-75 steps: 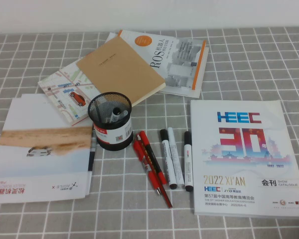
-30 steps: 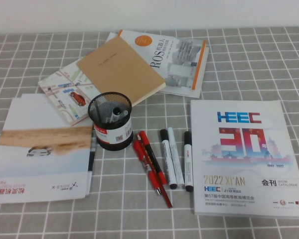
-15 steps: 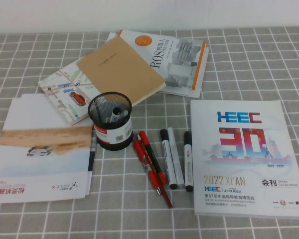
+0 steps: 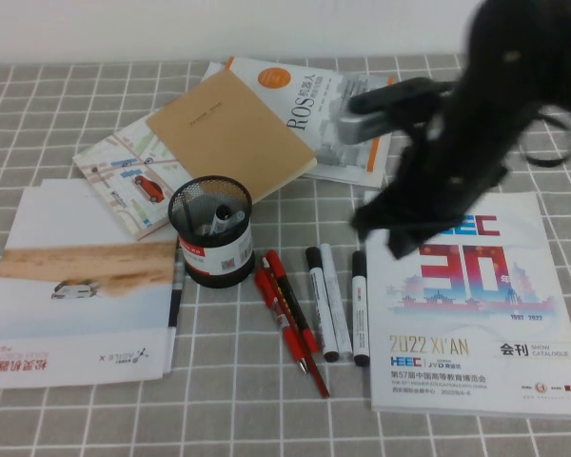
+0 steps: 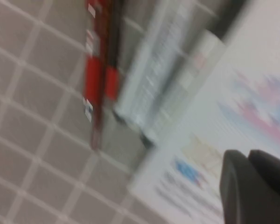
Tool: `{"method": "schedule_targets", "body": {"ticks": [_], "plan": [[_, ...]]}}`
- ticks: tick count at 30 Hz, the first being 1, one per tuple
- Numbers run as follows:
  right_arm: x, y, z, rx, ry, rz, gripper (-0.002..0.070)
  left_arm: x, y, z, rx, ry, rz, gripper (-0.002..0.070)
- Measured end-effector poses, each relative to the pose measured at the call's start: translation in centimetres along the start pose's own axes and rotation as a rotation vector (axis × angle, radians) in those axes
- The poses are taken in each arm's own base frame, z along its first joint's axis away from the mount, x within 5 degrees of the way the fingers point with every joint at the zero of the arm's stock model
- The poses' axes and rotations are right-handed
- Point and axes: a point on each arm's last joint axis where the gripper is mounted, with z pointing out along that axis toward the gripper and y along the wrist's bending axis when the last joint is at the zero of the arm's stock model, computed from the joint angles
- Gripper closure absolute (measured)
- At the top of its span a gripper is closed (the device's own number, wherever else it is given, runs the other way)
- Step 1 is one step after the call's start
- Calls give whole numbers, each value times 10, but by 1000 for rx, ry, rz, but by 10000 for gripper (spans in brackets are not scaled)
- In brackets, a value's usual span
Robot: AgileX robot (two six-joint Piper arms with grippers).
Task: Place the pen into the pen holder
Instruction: Pick up the pen on the table
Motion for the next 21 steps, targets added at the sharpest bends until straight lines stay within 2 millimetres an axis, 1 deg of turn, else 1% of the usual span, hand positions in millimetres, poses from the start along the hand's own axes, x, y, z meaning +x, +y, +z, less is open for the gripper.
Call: {"method": "schedule_targets", "body": {"ticks": [3, 5, 7, 9, 12, 15, 18, 21], "plan": [[-21, 16, 15, -6, -5, -1, 690, 0, 0, 0, 0, 0, 0, 678], [-33, 24, 29, -3, 1, 2, 686, 0, 0, 0, 0, 0, 0, 678], [-43, 31, 43, -2, 6, -1, 660, 0, 0, 0, 0, 0, 0, 678], [-50, 36, 57, 1, 19, -4, 610, 0, 0, 0, 0, 0, 0, 678], [-54, 44, 77, 6, 49, 1, 526, 0, 0, 0, 0, 0, 0, 678], [-54, 47, 98, 13, 89, 12, 473, 0, 0, 0, 0, 0, 0, 678], [-53, 50, 118, 25, 129, 26, 456, 0, 0, 0, 0, 0, 0, 678], [-52, 52, 131, 32, 157, 31, 451, 0, 0, 0, 0, 0, 0, 678]]}}
